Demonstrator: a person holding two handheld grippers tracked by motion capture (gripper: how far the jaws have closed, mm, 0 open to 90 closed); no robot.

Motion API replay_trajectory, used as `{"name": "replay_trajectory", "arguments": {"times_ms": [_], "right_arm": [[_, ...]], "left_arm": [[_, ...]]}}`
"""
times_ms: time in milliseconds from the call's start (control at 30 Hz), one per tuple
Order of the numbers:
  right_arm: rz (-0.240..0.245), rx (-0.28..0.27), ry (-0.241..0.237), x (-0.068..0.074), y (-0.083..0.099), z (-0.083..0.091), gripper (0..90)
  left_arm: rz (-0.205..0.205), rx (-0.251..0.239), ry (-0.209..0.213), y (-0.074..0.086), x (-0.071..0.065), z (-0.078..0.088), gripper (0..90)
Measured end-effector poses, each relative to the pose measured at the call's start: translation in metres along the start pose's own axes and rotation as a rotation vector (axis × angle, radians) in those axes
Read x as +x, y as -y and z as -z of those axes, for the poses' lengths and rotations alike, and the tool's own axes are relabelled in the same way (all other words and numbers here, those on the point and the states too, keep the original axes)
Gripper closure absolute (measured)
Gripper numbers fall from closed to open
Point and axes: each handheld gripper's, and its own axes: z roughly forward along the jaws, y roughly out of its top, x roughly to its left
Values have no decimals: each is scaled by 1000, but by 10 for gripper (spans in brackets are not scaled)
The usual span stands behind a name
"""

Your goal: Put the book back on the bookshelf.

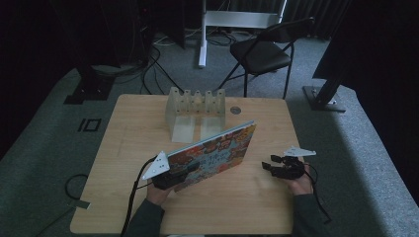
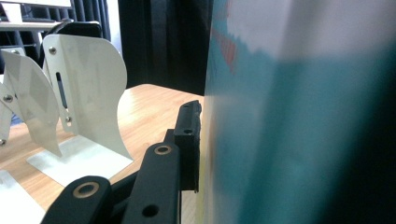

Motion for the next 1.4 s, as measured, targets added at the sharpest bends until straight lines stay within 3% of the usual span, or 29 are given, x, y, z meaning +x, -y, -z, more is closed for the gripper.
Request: {"name": "replay_trajectory", "arguments": {"times_ms": [300,633,933,1400], "right_arm": [[-9,30,36,-6,8,-4,409],[-16,59,80,-12,16,-9,402],[-3,85,139,-12,21,-12,374],[26,85,159,-10,22,-15,348]], "left_arm": [[4,5,21,5,-2,-6,752],[-31,9,19,5,-6,-8,788],[-37,10,4,5,-9,-8,795],[-36,7,-35,5,-12,-6,807]]}}
